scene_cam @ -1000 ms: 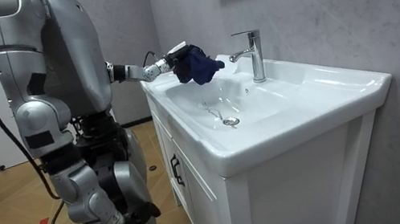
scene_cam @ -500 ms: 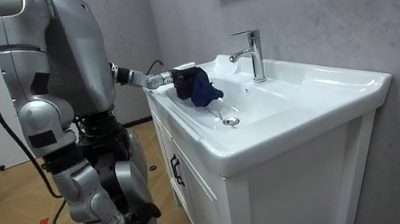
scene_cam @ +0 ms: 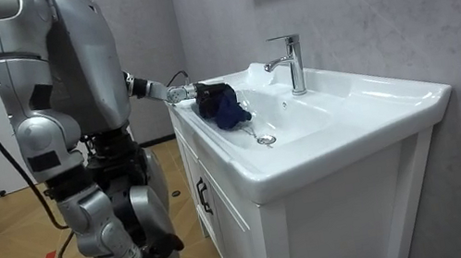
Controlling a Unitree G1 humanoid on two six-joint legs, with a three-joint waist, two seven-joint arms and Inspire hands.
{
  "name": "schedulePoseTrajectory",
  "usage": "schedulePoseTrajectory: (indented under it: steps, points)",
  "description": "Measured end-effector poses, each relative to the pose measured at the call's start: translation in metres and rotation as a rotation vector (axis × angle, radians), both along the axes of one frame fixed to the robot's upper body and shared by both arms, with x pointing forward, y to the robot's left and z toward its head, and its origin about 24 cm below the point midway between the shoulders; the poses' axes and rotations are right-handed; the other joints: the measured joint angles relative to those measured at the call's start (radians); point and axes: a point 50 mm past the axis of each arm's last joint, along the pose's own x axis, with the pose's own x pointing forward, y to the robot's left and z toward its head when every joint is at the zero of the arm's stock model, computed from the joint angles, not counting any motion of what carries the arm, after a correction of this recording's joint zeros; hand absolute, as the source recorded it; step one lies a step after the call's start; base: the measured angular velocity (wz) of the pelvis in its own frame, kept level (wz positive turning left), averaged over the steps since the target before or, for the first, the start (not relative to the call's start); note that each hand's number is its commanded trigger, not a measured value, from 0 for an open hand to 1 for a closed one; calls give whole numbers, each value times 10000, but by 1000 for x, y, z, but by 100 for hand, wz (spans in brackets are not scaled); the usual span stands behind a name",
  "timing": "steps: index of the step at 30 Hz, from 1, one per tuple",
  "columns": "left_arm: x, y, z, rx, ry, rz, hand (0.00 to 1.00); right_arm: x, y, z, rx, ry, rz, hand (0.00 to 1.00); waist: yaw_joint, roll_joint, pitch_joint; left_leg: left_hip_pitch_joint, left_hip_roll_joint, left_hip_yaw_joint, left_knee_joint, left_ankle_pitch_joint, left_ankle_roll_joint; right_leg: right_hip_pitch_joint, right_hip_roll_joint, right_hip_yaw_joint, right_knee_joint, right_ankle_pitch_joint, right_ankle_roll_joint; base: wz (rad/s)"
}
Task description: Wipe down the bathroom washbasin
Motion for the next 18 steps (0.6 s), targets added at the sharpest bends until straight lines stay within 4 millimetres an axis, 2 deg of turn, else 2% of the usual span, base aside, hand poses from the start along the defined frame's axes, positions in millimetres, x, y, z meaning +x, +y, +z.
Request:
schedulePoseTrajectory:
  steps: [4, 6, 11, 18]
  points:
    - [-2, 1, -3, 10, 233, 96, 100, 1, 0, 0, -56, 1, -13, 0, -6, 35, 1, 31, -1, 2, 1, 0, 0, -7, -4, 12, 16, -1, 1, 0]
    - [-5, 2, -12, -22, 838, 146, 100, 1, -1, 0, -140, 25, -41, 0, -25, 93, 0, 32, -6, 11, 1, 0, 0, -3, -5, 36, 17, -1, 2, 0]
    - [-7, -3, -19, -60, 1322, -23, 100, 0, -4, 1, -298, 75, -115, 0, -71, 218, -49, 62, -23, 13, 1, 1, 1, 3, -5, 116, 13, -9, 14, -3]
    - [0, -6, -25, -135, 1770, -204, 100, 2, -3, 1, -339, 102, -121, 0, -134, 186, -25, 112, -25, 69, -2, 1, 1, 45, -8, 129, 25, -12, 19, 0]
